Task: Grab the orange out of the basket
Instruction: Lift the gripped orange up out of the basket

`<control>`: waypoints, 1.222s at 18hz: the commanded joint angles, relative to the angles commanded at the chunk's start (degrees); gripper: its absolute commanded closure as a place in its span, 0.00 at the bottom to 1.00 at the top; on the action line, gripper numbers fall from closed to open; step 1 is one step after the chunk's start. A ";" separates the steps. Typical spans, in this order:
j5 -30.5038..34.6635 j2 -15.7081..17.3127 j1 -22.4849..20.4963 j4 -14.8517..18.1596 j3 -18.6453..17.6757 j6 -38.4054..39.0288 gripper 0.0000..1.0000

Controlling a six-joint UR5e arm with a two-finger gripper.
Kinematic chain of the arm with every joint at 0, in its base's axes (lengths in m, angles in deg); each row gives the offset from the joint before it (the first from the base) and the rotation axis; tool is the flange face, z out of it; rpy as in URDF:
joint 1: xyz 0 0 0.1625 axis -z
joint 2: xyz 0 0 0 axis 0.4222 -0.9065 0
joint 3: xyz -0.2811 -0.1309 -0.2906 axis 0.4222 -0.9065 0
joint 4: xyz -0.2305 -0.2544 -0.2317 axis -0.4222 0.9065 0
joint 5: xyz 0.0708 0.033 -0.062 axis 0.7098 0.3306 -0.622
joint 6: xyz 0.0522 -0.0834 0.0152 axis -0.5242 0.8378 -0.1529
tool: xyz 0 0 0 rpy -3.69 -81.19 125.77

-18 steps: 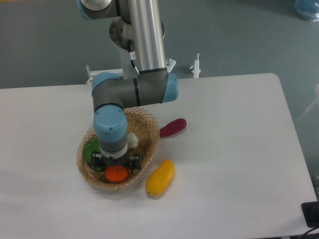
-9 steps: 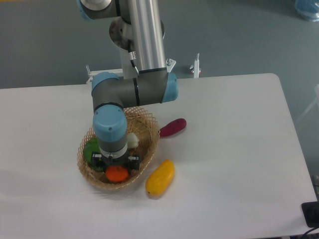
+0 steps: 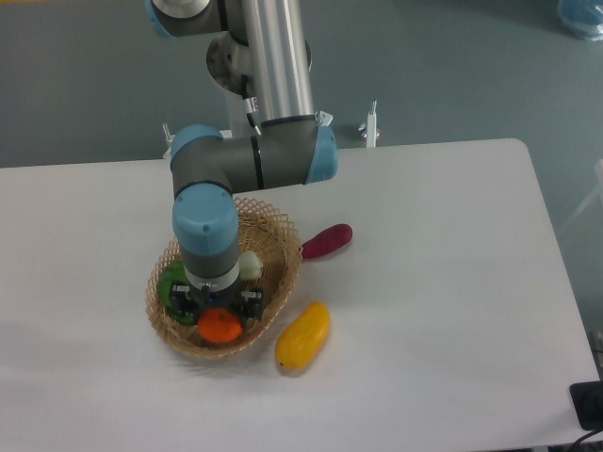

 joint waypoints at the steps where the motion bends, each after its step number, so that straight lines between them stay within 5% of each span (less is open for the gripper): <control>1: 0.09 0.44 -0.18 0.17 0.61 -0.61 0.22; 10: 0.09 5.45 -5.62 0.61 1.58 -18.79 0.22; 16: -0.97 7.92 -12.21 10.71 6.85 -33.12 0.22; 22: -1.05 7.92 -13.89 13.01 8.88 -37.27 0.22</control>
